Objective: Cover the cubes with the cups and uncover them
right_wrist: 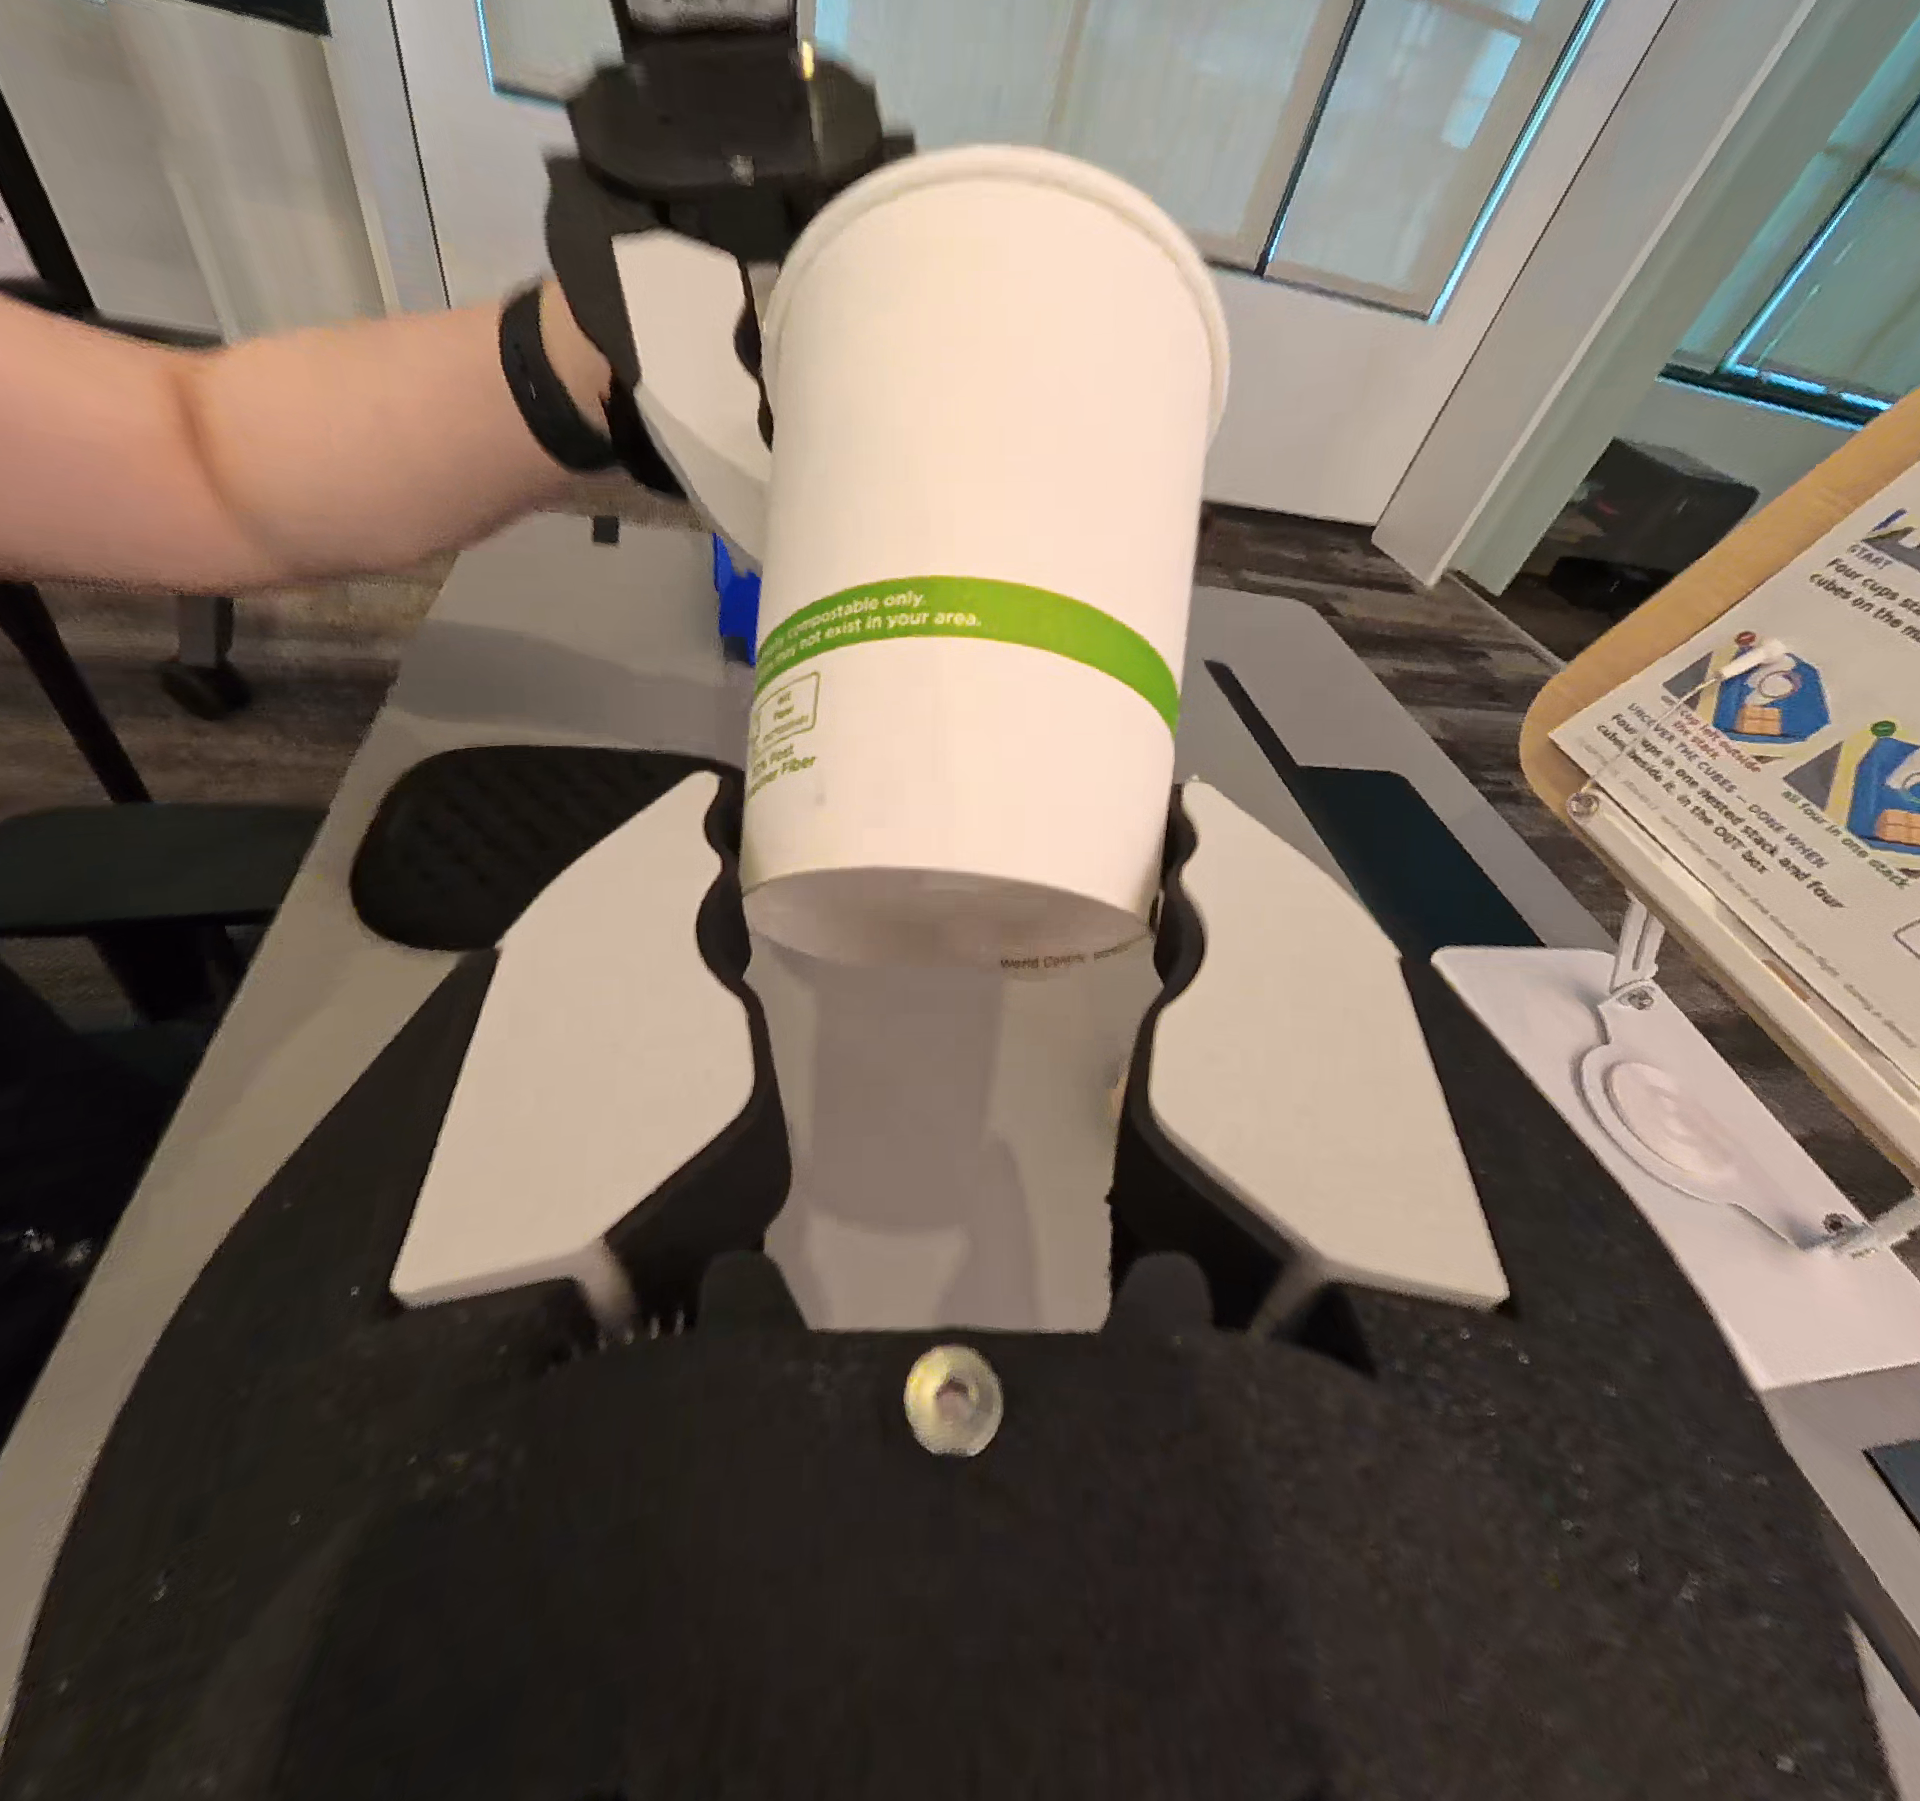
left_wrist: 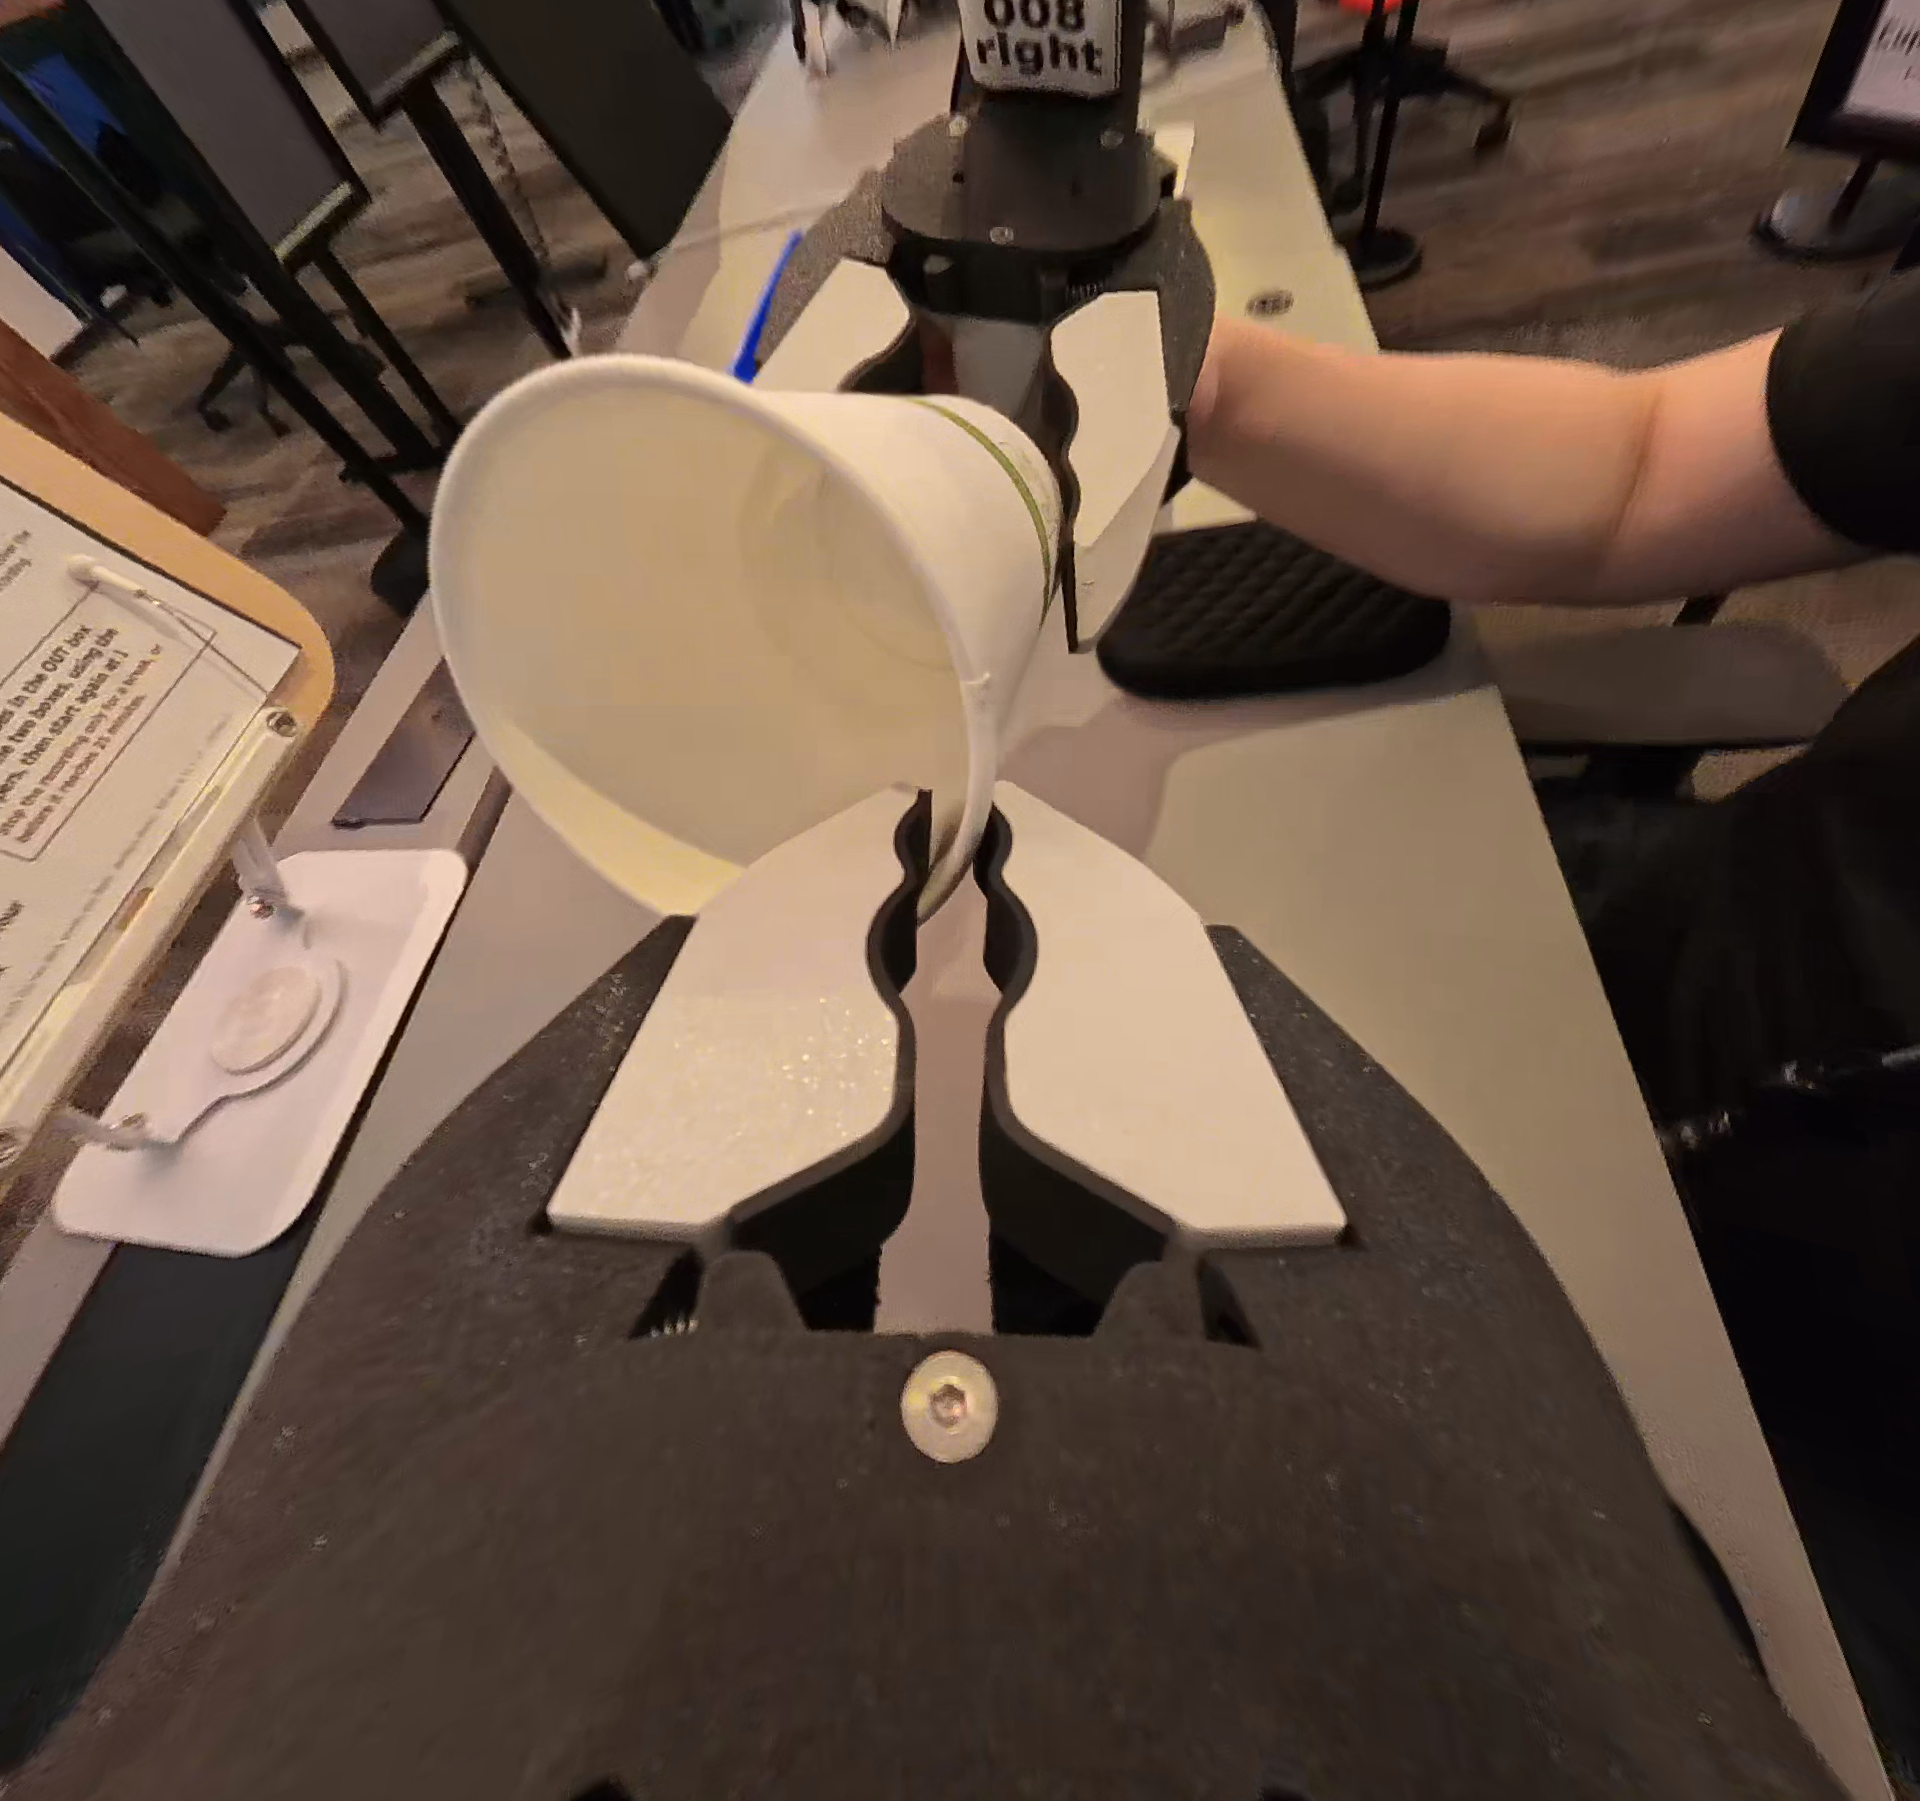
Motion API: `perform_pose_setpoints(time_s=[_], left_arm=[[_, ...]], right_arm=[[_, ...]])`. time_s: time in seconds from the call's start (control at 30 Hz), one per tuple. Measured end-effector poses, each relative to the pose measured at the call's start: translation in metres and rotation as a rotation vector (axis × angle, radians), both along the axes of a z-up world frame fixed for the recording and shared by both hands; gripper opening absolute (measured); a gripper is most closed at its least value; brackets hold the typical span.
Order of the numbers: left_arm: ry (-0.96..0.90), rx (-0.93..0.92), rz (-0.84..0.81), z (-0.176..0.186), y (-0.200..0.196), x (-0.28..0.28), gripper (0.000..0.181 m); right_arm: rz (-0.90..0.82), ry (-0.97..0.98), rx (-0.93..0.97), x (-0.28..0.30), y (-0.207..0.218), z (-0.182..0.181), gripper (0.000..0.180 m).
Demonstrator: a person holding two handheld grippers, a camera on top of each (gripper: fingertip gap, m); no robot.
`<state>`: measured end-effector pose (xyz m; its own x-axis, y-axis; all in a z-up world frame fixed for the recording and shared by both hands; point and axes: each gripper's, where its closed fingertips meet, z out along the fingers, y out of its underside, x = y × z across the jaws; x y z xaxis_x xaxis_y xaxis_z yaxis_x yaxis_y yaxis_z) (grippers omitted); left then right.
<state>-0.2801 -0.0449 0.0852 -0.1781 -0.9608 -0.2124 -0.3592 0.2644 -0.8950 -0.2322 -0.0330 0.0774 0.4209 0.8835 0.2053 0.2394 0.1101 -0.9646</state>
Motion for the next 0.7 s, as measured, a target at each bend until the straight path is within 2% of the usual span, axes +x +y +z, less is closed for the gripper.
perform_pose_setpoints(time_s=[0.03,0.13,0.23,0.47,0.7], left_arm=[[-0.036,-0.025,-0.014,0.001,-0.004,0.001,0.006],[-0.160,-0.114,-0.049,0.011,-0.018,0.003,0.000],[-0.192,-0.094,-0.068,0.010,-0.024,0.003,0.000],[-0.197,-0.137,-0.127,0.006,-0.034,0.001,0.000],[-0.175,-0.156,-0.134,0.002,-0.035,0.002,0.000]], right_arm=[[0.009,0.041,0.009,0.001,-0.003,0.006,0.076],[0.003,0.126,0.071,0.007,-0.007,0.016,0.087],[0.013,0.152,0.106,0.006,-0.012,0.018,0.090],[0.069,0.155,0.070,0.001,-0.018,0.016,0.075],[0.055,0.138,0.103,0.001,-0.022,0.015,0.075]])
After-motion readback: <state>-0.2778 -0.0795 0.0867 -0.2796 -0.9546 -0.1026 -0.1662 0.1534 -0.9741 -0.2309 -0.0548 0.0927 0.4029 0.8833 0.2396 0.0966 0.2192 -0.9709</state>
